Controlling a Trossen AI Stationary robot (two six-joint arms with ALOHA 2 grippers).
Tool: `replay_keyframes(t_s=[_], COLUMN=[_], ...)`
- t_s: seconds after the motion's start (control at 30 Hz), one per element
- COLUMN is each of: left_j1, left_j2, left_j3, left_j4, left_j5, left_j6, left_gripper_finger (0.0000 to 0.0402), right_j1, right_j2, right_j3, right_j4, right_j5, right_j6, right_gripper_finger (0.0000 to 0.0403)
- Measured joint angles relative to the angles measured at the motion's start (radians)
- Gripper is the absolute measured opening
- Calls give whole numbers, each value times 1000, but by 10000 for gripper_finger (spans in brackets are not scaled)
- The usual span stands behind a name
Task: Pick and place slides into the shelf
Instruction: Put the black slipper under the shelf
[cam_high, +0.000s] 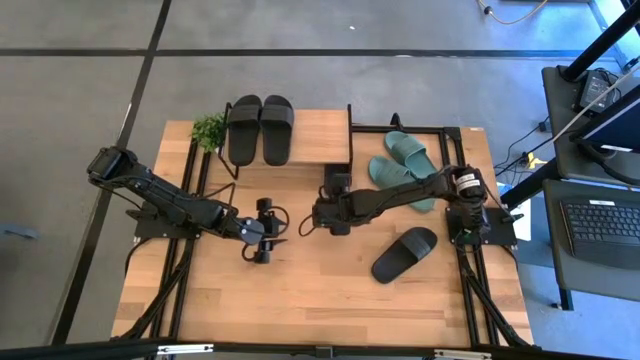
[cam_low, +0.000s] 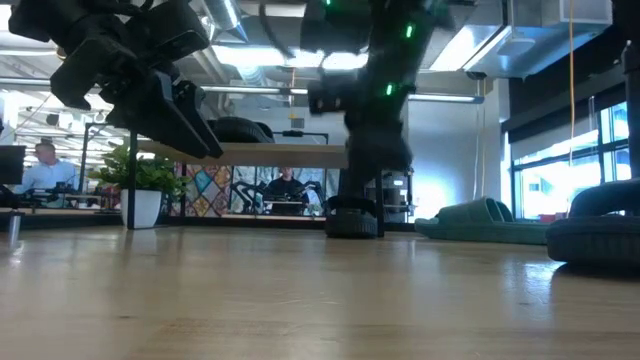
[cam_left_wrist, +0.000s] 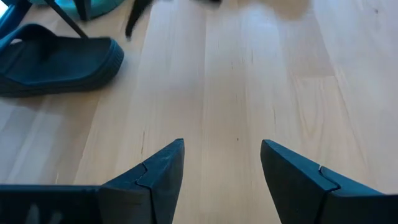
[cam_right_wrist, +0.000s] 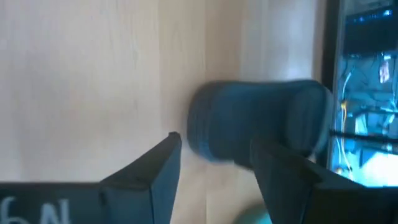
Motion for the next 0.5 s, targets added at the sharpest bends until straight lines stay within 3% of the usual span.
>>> replay_keyframes(t_s=[0.13,0.37,0.5], left_j1=[0,0,0], left_j2=[0,0,0], left_j3=[0,0,0], left_j4=[-21,-18,-17], left_j5=[0,0,0], left_j6=[-21,-19,-15], left_gripper_finger=[204,204,204], right_j1=[65,202,321], right_j2=[0,-1,-3], right_j3=[104,234,236], right_j4=[-253,-702,-798], right_j5=[0,1,-7], right_j6=[161,608,857], right_gripper_finger=[193,193,193])
